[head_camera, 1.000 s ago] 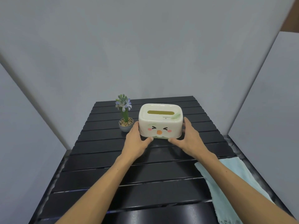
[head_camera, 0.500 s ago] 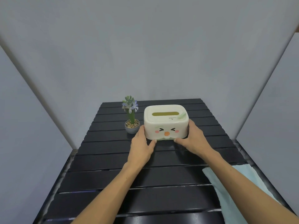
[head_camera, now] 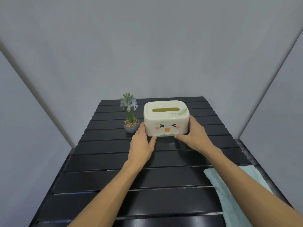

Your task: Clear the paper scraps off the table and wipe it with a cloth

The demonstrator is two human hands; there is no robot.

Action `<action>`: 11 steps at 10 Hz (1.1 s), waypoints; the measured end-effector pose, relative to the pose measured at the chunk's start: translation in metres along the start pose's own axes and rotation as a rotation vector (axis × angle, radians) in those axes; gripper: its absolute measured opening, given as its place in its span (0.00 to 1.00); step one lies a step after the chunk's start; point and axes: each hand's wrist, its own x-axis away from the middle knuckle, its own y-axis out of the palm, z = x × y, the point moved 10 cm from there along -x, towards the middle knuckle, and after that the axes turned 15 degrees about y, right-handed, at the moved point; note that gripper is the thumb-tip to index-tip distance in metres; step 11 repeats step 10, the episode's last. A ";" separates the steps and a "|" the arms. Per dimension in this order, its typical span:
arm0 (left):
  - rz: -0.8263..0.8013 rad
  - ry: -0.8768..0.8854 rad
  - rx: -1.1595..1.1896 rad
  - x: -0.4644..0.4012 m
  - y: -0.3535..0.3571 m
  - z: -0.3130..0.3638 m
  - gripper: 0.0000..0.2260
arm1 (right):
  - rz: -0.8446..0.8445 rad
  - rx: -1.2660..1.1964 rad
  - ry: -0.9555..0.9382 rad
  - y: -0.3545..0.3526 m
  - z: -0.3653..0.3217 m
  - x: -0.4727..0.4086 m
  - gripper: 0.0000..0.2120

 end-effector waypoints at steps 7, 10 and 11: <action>-0.012 -0.052 0.030 0.000 -0.001 -0.002 0.24 | 0.020 -0.006 -0.005 0.000 0.009 -0.003 0.33; -0.092 -0.088 0.049 0.020 -0.019 0.023 0.23 | 0.063 0.205 0.115 -0.009 0.019 0.031 0.41; -0.092 -0.088 0.049 0.020 -0.019 0.023 0.23 | 0.063 0.205 0.115 -0.009 0.019 0.031 0.41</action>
